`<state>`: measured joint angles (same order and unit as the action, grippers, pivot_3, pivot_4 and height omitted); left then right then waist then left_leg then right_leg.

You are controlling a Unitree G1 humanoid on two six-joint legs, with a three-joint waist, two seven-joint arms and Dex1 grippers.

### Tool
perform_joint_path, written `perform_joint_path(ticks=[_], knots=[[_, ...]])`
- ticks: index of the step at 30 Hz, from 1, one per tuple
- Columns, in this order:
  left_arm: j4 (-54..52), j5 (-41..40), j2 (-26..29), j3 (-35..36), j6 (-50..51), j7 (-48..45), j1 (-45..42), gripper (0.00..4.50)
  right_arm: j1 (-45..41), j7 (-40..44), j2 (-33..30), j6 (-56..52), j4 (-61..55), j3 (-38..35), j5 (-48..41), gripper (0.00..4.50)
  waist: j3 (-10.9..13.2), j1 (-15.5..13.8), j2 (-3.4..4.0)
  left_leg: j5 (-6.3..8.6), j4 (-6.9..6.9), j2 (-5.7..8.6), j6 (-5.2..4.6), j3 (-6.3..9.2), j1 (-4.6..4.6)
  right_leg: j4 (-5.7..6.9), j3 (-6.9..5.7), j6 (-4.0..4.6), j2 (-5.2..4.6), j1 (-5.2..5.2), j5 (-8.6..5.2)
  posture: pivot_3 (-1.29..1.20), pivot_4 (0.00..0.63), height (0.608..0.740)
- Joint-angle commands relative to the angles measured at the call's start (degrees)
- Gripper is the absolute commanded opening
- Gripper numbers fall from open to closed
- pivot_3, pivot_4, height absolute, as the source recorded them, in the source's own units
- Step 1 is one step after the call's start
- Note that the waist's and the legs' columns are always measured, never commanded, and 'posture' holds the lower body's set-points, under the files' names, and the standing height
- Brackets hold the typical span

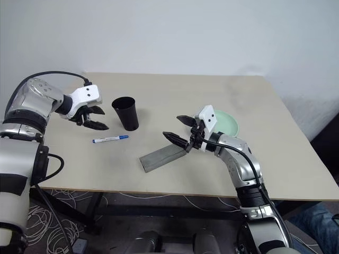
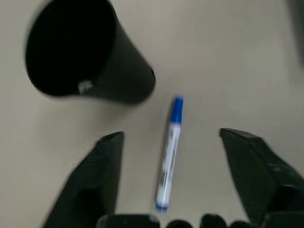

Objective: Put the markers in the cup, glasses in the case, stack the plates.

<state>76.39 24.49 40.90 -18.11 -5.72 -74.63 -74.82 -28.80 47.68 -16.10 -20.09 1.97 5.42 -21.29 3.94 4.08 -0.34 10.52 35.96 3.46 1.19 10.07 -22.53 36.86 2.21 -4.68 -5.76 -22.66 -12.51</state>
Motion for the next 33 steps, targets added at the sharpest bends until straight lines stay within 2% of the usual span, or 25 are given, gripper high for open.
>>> perform_joint_path(ticks=[1,12,30,33], knots=[[-0.28,3.27,0.59,-2.70,-1.64,2.69,-0.20,4.47,-1.61,0.08,0.03,1.27,-0.22,-0.88,-0.34,4.41,0.00,0.05,0.00,0.00,0.00,0.00,0.00,0.00,0.00,0.00,0.00,0.00,0.00,-0.01,0.00,0.00,0.000,0.740],[1.68,6.79,-2.83,-5.92,2.94,5.57,3.82,4.47,-1.09,-0.39,0.22,1.29,-0.42,-0.35,-0.03,4.41,0.00,0.14,0.00,-0.01,-0.03,-0.01,-0.02,-0.02,-0.03,0.02,0.02,-0.01,0.02,-0.09,0.00,0.00,0.000,0.740],[2.65,6.03,-6.19,-3.99,5.97,12.36,4.66,4.47,4.26,-3.73,-0.73,-1.53,-7.40,-0.20,-0.61,4.41,0.00,0.02,-0.02,-0.01,-0.01,-0.01,-0.02,-0.01,-0.03,0.02,0.00,-0.01,0.01,-0.06,0.00,0.00,0.000,0.740],[2.57,5.87,-6.68,-3.64,5.55,15.80,5.01,4.47,4.57,-4.02,-0.90,-2.02,-7.87,-0.36,-0.67,4.41,0.00,0.01,-0.02,-0.01,0.00,-0.01,-0.02,-0.02,-0.02,0.03,0.00,-0.01,0.01,-0.06,0.00,0.00,0.000,0.740]])
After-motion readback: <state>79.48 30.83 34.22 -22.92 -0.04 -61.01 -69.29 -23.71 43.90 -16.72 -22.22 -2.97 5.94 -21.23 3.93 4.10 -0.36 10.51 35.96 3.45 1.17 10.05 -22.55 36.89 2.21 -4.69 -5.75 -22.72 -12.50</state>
